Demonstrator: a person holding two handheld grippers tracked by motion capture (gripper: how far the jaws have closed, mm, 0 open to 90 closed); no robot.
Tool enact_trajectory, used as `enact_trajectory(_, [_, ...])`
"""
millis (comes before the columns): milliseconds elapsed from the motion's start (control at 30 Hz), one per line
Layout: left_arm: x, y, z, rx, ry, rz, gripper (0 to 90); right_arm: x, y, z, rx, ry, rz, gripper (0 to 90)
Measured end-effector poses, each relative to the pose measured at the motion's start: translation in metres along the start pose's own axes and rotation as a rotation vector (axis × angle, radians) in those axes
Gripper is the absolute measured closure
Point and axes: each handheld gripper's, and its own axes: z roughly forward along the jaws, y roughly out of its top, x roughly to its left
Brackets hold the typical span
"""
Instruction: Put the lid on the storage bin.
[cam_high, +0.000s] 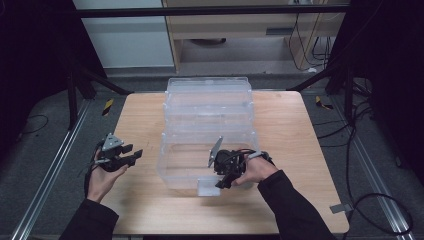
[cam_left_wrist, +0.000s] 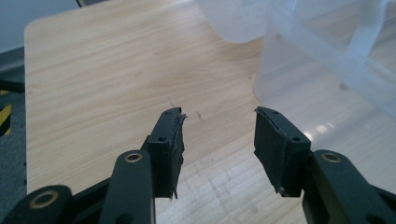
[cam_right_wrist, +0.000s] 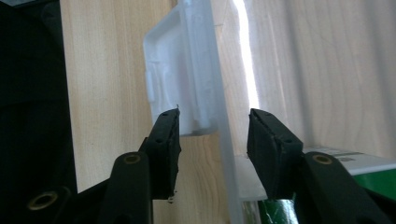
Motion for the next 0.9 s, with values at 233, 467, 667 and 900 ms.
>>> enact_trajectory(233, [-0.005, 0.019, -0.011, -0.051, -0.057, 0.055, 50.9, 0.0, 0.001, 0.005, 0.022, 0.027, 0.011, 61.9])
enact_trajectory(467, [-0.009, 0.046, -0.02, -0.077, -0.087, 0.116, 50.8, 0.001, 0.0, 0.005, 0.022, 0.023, 0.011, 62.1])
enact_trajectory(667, [-0.015, 0.075, -0.022, -0.088, -0.132, 0.179, 49.7, 0.002, -0.002, 0.005, 0.008, 0.018, 0.001, 62.3])
enact_trajectory(900, [-0.024, 0.103, -0.017, -0.062, -0.193, 0.278, 48.6, 0.002, -0.003, 0.005, -0.004, 0.016, -0.018, 62.4])
